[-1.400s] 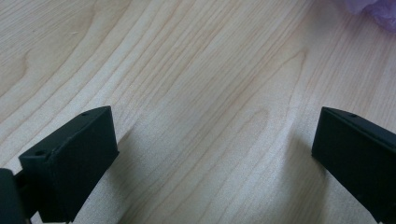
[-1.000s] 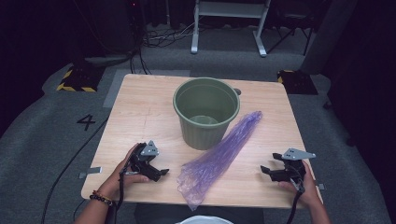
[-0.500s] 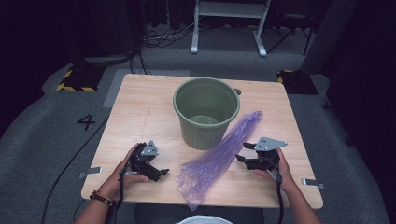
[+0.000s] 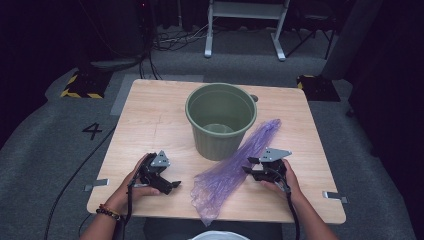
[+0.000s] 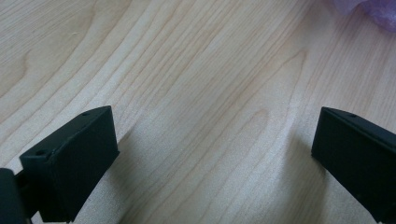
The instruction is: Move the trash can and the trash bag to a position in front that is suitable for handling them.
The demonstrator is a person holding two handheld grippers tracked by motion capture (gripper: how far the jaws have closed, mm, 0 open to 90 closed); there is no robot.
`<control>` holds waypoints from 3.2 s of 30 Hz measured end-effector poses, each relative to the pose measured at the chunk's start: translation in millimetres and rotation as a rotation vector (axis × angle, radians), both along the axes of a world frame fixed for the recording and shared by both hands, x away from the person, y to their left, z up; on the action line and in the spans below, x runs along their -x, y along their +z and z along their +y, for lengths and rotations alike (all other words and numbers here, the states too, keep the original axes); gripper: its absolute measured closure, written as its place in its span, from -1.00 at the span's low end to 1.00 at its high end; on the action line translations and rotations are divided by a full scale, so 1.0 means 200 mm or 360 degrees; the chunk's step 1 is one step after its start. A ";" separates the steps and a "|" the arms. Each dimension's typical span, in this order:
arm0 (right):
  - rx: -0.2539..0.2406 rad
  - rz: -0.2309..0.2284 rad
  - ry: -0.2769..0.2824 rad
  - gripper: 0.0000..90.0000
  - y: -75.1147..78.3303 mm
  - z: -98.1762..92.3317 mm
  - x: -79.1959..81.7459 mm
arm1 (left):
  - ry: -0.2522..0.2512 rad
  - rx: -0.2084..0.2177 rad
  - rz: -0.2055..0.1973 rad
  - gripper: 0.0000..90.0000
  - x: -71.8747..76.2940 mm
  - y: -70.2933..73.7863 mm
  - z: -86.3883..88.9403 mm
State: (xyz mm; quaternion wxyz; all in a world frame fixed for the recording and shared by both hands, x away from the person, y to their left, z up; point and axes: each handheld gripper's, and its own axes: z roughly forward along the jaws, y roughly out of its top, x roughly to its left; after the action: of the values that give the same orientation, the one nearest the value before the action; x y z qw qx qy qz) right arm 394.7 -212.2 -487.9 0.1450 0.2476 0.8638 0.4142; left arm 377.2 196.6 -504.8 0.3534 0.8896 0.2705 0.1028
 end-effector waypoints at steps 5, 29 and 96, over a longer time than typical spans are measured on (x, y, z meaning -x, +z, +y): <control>0.0041 0.0035 -0.0045 0.24 -0.04 0.00 -0.02 | 0.0000 0.0000 0.0000 -1.00 0.00 0.00 0.00; 0.0018 0.0104 -0.0226 0.22 -0.06 -0.12 -0.07 | 0.0000 0.0000 0.0001 -1.00 0.00 0.00 0.00; 0.0047 0.0062 -0.0439 0.31 -0.06 -0.39 -0.13 | -0.0001 -0.0002 -0.0001 -1.00 0.00 0.00 0.00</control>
State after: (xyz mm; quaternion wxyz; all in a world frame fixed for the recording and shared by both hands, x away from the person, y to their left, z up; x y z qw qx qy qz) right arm 420.3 -290.1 -499.3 0.1873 0.3698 0.8302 0.3726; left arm 377.3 196.6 -504.8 0.3531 0.8898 0.2701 0.1030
